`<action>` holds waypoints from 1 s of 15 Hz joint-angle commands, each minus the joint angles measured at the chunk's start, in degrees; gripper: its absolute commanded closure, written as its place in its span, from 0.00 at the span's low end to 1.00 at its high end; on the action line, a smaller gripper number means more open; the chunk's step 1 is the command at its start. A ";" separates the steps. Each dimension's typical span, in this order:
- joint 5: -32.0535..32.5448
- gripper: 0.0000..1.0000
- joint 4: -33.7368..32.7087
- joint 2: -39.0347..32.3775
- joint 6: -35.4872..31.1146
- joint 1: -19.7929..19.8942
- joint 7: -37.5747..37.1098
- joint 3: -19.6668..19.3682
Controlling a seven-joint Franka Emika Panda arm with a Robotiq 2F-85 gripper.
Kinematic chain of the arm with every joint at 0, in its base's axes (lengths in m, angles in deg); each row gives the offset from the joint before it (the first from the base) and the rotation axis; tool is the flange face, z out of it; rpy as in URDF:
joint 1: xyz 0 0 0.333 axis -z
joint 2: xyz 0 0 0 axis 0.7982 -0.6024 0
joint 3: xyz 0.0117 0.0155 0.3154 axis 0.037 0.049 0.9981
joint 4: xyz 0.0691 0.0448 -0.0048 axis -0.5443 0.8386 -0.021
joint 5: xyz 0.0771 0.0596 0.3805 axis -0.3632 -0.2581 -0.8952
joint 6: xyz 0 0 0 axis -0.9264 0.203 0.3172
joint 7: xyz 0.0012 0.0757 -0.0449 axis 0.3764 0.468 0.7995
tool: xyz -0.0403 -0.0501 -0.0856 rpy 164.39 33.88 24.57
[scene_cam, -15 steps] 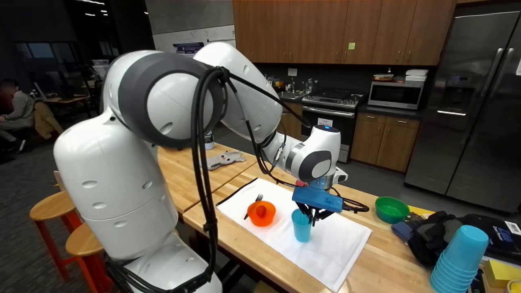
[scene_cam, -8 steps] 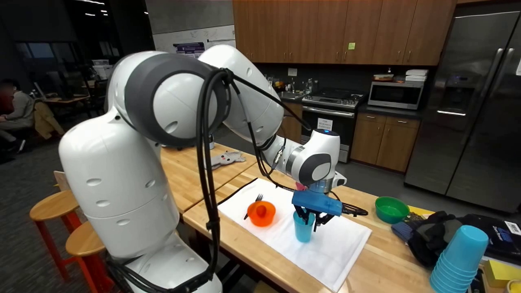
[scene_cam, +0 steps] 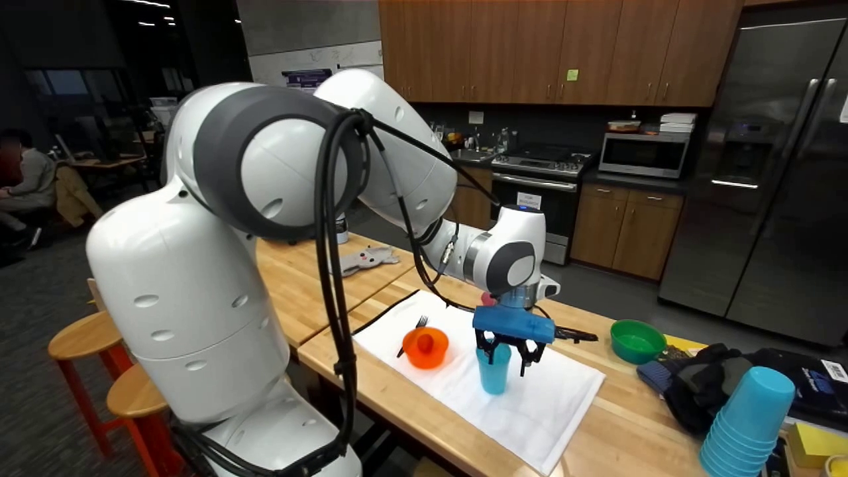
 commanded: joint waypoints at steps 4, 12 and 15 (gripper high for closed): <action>6.24 0.00 -3.44 6.32 11.28 -0.44 -5.93 3.17; 8.35 0.00 -6.83 8.07 17.29 -3.15 -11.02 7.14; 8.71 0.00 -7.33 8.07 17.91 -3.96 -12.58 8.31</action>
